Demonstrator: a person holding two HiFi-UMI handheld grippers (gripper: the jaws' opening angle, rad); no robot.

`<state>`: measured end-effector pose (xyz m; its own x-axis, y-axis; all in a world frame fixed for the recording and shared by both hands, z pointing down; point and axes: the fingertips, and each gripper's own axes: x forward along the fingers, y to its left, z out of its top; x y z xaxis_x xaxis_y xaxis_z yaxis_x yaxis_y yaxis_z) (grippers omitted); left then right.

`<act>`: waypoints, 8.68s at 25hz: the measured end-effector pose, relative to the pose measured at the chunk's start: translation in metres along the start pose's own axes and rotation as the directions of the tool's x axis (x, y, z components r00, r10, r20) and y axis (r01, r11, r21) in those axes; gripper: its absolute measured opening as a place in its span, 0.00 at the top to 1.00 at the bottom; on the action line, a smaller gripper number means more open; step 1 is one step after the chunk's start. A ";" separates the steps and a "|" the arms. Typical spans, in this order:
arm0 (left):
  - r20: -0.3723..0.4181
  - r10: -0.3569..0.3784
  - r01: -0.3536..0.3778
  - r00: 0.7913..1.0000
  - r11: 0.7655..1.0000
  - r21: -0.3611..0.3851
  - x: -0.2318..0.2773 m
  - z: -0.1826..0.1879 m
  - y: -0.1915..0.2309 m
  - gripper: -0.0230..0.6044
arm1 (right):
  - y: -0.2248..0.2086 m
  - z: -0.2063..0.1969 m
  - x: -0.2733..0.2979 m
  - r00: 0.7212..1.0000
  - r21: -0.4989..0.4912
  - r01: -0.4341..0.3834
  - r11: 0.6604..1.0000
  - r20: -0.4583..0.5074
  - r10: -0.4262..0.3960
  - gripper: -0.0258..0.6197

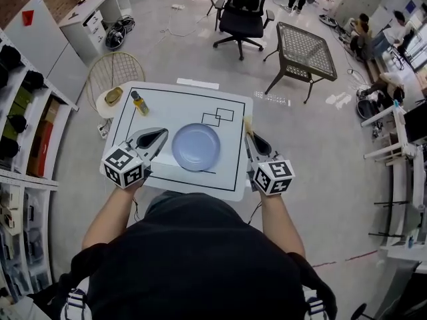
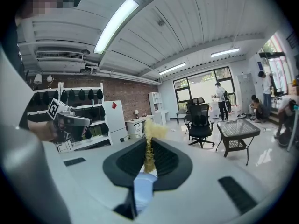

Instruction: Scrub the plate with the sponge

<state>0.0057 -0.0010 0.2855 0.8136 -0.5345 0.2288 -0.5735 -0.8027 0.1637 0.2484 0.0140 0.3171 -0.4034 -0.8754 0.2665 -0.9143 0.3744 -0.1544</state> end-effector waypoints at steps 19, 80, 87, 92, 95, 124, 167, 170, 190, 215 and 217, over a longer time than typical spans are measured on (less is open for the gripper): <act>-0.014 0.015 -0.016 1.000 0.996 -0.086 0.014 -0.017 0.065 0.95 | -0.006 0.001 0.055 0.999 -0.019 0.007 1.000 -0.052 -0.008 0.91; -0.415 -0.252 -0.098 0.874 0.746 -0.659 0.058 -0.335 0.122 0.91 | 0.082 -0.283 0.220 0.689 -0.190 -0.400 0.897 -0.707 0.158 0.91; -0.410 -0.295 -0.107 0.863 0.686 -0.719 0.070 -0.361 0.112 0.87 | 0.104 -0.305 0.227 0.650 -0.241 -0.523 0.817 -0.733 0.200 0.91; -0.411 -0.315 -0.115 0.856 0.658 -0.745 0.078 -0.368 0.108 0.86 | 0.120 -0.322 0.227 0.610 -0.270 -0.615 0.741 -0.758 0.230 0.91; -0.423 -0.314 -0.126 0.850 0.658 -0.743 0.081 -0.375 0.110 0.85 | 0.129 -0.332 0.227 0.588 -0.278 -0.656 0.701 -0.771 0.244 0.91; -0.468 -0.444 -0.097 0.764 0.638 -0.764 0.091 -0.395 0.097 0.83 | 0.153 -0.362 0.244 0.497 -0.303 -0.796 0.524 -0.821 0.280 0.91; -0.411 -0.372 -0.167 0.832 0.539 -0.825 0.095 -0.389 0.110 0.86 | 0.007 -0.356 0.207 0.397 -0.417 -0.659 0.626 -0.900 -0.181 0.90; -0.414 -0.357 -0.172 0.838 0.547 -0.820 0.095 -0.388 0.112 0.86 | 0.009 -0.358 0.194 0.384 -0.409 -0.658 0.632 -0.905 -0.185 0.90; -0.422 -0.264 -0.199 0.867 0.594 -0.779 0.103 -0.380 0.124 0.90 | 0.076 -0.389 0.110 0.275 -0.214 -0.679 0.702 -0.961 -0.027 0.90; -0.433 -0.234 -0.212 0.871 0.616 -0.759 0.104 -0.379 0.122 0.91 | 0.166 -0.382 0.205 0.402 -0.217 -0.679 0.701 -0.909 0.109 0.89; -0.430 -0.235 -0.210 0.872 0.614 -0.761 0.103 -0.378 0.122 0.91 | 0.164 -0.379 0.212 0.414 -0.229 -0.670 0.706 -0.905 0.100 0.89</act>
<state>-0.0167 -0.0542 0.6919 0.8026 -0.1633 0.5737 -0.5960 -0.1791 0.7828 -0.0004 0.0057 0.7092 -0.2907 -0.0484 0.9556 -0.3834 0.9209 -0.0700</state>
